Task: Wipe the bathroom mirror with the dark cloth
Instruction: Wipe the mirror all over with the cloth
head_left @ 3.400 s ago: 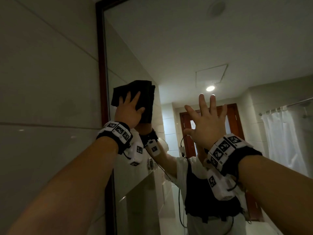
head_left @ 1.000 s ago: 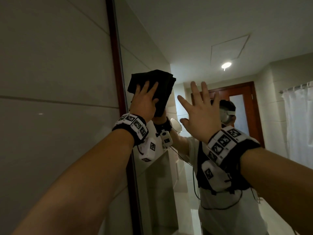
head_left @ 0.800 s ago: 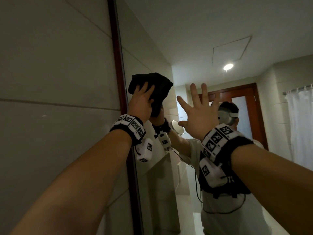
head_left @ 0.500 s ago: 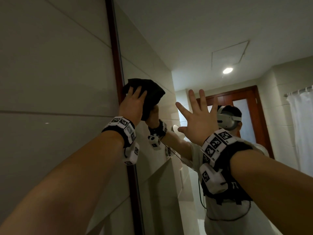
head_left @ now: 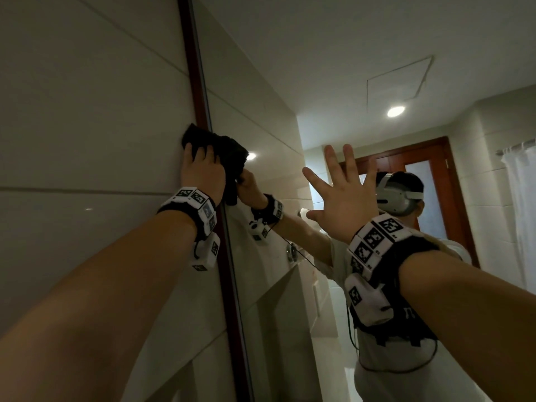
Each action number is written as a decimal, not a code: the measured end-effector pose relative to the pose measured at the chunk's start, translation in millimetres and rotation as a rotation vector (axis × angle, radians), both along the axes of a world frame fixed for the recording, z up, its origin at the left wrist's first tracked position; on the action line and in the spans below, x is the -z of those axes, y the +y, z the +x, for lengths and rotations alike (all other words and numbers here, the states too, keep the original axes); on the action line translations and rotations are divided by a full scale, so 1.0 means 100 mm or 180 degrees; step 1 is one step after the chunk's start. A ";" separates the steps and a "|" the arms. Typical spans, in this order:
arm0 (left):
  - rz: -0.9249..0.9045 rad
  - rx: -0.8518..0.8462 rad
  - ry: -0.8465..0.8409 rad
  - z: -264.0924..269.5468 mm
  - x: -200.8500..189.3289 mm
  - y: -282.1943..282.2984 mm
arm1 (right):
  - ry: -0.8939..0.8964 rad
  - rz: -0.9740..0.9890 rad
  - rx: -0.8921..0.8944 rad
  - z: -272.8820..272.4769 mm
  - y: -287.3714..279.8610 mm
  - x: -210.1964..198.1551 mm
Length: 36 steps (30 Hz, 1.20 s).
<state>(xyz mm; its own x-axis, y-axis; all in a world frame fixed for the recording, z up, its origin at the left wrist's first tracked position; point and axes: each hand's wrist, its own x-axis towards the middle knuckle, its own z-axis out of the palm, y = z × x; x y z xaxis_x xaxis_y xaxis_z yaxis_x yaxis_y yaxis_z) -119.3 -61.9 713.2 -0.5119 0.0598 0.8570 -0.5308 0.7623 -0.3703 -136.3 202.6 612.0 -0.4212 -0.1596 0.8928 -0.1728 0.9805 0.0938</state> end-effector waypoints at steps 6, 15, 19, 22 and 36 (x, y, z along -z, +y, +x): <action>-0.0018 -0.0050 -0.0133 0.09 0.14 0.07 | 0.0026 0.0013 0.0084 -0.01 -0.01 0.00; 0.0013 -0.0199 -0.0448 0.17 0.55 0.15 | -0.0014 -0.0046 0.0194 0.04 -0.09 0.03; 0.0043 -0.0170 -0.0563 0.21 0.82 0.16 | -0.0108 -0.0065 0.0121 0.11 -0.15 0.14; 0.0036 -0.0202 -0.0698 0.22 1.00 0.15 | -0.0155 0.0026 0.0154 0.13 -0.21 0.27; -0.0051 -0.0120 -0.0485 0.19 0.71 0.04 | -0.0087 0.0027 0.0107 0.00 -0.24 0.44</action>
<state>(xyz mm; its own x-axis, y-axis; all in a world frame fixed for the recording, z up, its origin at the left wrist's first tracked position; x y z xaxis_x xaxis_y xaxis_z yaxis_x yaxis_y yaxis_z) -100.7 -57.6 642.6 -0.6381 0.0511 0.7683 -0.4958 0.7362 -0.4607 -136.6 178.5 568.1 -0.4507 -0.1526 0.8795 -0.1425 0.9850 0.0978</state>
